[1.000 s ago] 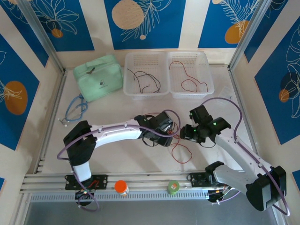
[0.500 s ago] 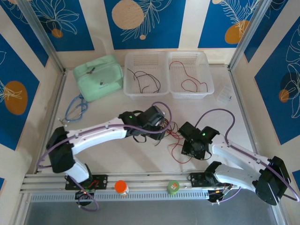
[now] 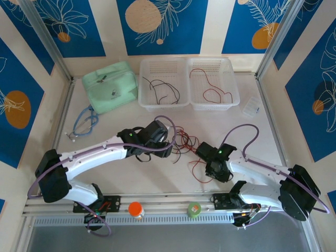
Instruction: Untangle the cables
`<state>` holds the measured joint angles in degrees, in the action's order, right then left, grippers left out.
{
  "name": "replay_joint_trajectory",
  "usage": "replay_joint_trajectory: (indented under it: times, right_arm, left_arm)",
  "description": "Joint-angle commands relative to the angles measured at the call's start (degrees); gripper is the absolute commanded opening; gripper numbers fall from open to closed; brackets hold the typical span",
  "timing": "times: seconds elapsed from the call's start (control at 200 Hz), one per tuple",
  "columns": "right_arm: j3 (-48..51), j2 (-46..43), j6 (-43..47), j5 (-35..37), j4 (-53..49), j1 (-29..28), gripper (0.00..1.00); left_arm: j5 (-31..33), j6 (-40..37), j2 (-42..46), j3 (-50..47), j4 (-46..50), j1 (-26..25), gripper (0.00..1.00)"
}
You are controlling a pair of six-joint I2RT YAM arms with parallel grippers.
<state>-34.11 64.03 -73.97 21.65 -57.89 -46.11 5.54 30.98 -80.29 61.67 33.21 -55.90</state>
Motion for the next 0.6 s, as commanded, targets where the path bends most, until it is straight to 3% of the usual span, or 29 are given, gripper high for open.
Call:
replay_joint_trajectory:
  times: [0.0, 0.435, 0.5, 0.59]
  right_arm:
    - [-1.96, 1.28, -0.47, 1.81, 0.65, 0.14, 0.36]
    - [-3.1, 4.06, -0.01, 2.09, -0.85, -1.32, 0.26]
    - [-3.45, 4.88, 0.12, 2.31, -1.26, -1.68, 0.21]
    - [-3.85, 5.74, 0.41, 2.21, -1.27, -2.29, 0.04]
  left_arm:
    - [-1.17, -1.45, 2.3, -0.57, -1.48, 1.03, 0.54]
    - [-1.4, -0.57, 5.63, -3.97, -2.52, 2.29, 0.55]
    - [-1.42, -0.4, 5.91, -4.3, -2.78, 2.29, 0.55]
    - [-1.39, -0.23, 6.2, -4.56, -2.97, 2.29, 0.55]
